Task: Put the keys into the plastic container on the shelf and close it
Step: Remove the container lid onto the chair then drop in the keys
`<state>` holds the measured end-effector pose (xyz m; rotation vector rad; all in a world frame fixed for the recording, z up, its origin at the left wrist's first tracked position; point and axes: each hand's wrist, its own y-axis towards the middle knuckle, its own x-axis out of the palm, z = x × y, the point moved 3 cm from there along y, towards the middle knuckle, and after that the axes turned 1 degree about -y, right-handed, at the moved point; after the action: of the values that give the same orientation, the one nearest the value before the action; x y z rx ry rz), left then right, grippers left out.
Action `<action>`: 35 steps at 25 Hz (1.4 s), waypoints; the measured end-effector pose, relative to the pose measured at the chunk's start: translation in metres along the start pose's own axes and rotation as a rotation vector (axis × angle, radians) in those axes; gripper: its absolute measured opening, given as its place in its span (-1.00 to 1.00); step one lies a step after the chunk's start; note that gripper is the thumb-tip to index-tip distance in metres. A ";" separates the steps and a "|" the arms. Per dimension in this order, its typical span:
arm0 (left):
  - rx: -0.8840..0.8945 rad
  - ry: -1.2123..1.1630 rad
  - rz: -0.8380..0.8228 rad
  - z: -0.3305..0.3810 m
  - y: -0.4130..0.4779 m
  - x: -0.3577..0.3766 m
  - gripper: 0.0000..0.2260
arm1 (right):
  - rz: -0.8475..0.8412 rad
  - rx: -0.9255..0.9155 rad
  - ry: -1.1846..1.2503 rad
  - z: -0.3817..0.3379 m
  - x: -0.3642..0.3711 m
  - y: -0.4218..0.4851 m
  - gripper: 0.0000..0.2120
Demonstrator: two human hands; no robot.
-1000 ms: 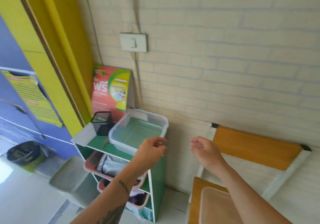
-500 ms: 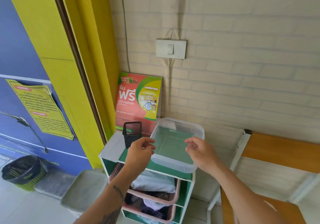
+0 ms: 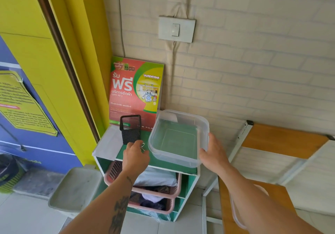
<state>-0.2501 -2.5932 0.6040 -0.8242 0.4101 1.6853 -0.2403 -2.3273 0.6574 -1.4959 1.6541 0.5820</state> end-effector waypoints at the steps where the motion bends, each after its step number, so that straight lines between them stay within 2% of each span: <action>1: -0.002 0.039 -0.020 -0.002 0.003 0.003 -0.56 | -0.032 0.014 0.034 0.001 0.004 0.000 -0.30; 8: 0.061 0.331 -0.010 -0.006 0.015 0.012 -0.52 | -0.146 0.130 0.040 0.001 0.015 0.007 -0.12; 11: 0.101 0.346 0.009 -0.005 0.019 0.009 -0.71 | -0.157 0.161 0.036 0.002 0.017 0.009 -0.05; 19: -0.004 -0.254 0.267 0.005 -0.010 -0.038 -0.90 | -0.116 0.167 0.059 -0.001 0.021 0.010 -0.04; 23: 0.143 -0.388 0.450 0.049 -0.025 -0.071 -0.94 | -0.134 0.158 0.086 -0.005 0.018 0.007 -0.07; 25: 0.248 -0.359 0.379 0.080 -0.015 -0.072 -0.92 | -0.138 0.151 0.081 -0.006 0.018 0.006 -0.08; 27: 0.316 -0.286 0.222 0.104 0.003 -0.058 -0.90 | -0.135 0.145 0.082 -0.005 0.018 0.006 -0.08; 31: 0.322 -0.122 -0.045 0.116 0.029 -0.022 -0.85 | -0.133 0.144 0.085 -0.004 0.019 0.007 -0.05; 35: 0.310 -0.031 -0.209 0.111 0.034 -0.004 -0.78 | -0.133 0.143 0.091 -0.006 0.018 0.005 -0.06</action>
<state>-0.3155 -2.5333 0.6786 -0.5898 0.5290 1.3958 -0.2460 -2.3418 0.6456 -1.5326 1.6138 0.3209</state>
